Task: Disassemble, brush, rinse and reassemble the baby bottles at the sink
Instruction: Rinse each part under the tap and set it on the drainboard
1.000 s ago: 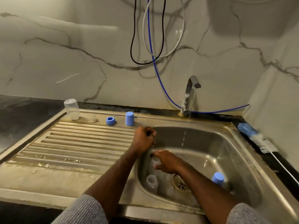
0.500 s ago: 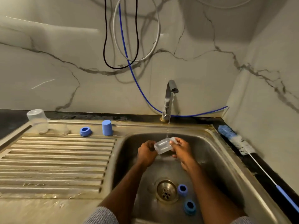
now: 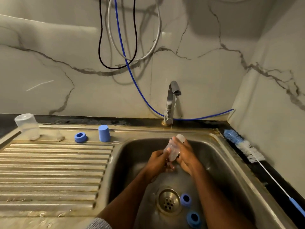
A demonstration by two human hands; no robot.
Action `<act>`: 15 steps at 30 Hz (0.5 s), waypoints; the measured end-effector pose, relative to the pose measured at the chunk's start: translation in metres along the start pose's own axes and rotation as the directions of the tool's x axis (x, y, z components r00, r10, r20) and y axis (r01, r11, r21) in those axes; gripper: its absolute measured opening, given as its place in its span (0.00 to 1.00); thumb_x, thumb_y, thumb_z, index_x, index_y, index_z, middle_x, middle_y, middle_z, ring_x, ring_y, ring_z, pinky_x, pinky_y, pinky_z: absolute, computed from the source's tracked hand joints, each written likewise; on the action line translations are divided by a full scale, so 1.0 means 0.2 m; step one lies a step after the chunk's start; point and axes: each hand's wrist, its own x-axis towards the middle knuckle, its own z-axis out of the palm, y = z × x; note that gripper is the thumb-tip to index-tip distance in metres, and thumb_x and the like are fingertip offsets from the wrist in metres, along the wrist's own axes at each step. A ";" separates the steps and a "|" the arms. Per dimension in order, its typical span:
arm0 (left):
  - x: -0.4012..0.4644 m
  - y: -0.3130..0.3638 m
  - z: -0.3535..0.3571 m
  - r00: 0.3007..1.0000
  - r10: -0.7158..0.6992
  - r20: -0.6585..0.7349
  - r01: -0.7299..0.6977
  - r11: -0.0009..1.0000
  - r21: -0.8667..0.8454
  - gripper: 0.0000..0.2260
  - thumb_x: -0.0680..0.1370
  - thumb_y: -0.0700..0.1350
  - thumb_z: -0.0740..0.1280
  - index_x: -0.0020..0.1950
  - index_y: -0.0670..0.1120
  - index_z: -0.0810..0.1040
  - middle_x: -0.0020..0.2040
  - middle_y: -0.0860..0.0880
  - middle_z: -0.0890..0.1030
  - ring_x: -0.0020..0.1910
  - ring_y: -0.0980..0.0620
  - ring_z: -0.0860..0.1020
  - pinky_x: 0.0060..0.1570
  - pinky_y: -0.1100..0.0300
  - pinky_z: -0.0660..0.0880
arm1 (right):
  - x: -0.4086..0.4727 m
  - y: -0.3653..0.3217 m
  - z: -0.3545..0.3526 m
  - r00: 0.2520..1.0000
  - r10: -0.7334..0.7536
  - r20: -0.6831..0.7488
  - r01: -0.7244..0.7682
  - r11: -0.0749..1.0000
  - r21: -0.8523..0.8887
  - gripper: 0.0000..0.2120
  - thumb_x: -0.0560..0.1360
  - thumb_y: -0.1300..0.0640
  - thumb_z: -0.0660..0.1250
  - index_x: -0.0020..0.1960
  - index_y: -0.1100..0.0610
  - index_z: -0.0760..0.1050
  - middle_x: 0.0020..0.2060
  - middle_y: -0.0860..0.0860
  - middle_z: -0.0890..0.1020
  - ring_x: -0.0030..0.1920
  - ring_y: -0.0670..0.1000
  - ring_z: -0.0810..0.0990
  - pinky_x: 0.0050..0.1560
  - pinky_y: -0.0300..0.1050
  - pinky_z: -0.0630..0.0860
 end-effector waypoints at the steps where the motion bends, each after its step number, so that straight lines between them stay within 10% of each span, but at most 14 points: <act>1: 0.00 0.01 0.02 0.999 -0.044 0.012 0.045 0.996 -0.071 0.22 0.85 0.55 0.57 0.63 0.39 0.78 0.48 0.41 0.85 0.43 0.46 0.83 0.48 0.51 0.81 | -0.01 0.01 0.01 0.999 0.003 0.048 -0.003 1.000 0.012 0.25 0.74 0.51 0.73 0.69 0.52 0.72 0.56 0.59 0.83 0.54 0.59 0.84 0.49 0.57 0.83; 6: -0.01 0.03 0.03 0.993 -0.120 0.006 0.117 0.955 -0.273 0.23 0.86 0.56 0.53 0.66 0.40 0.76 0.46 0.40 0.85 0.43 0.46 0.85 0.50 0.49 0.82 | -0.03 0.06 0.04 0.992 -0.039 0.119 0.051 0.993 -0.103 0.41 0.62 0.46 0.78 0.72 0.48 0.69 0.55 0.57 0.84 0.53 0.57 0.85 0.54 0.57 0.82; 15: 0.03 -0.03 -0.07 0.939 0.318 -0.128 -0.243 0.881 0.406 0.12 0.81 0.48 0.68 0.64 0.49 0.74 0.54 0.49 0.82 0.49 0.55 0.83 0.49 0.57 0.82 | 0.01 0.03 0.11 0.993 0.008 -0.117 0.004 0.995 0.102 0.25 0.74 0.35 0.67 0.63 0.50 0.73 0.54 0.57 0.83 0.54 0.60 0.83 0.57 0.62 0.80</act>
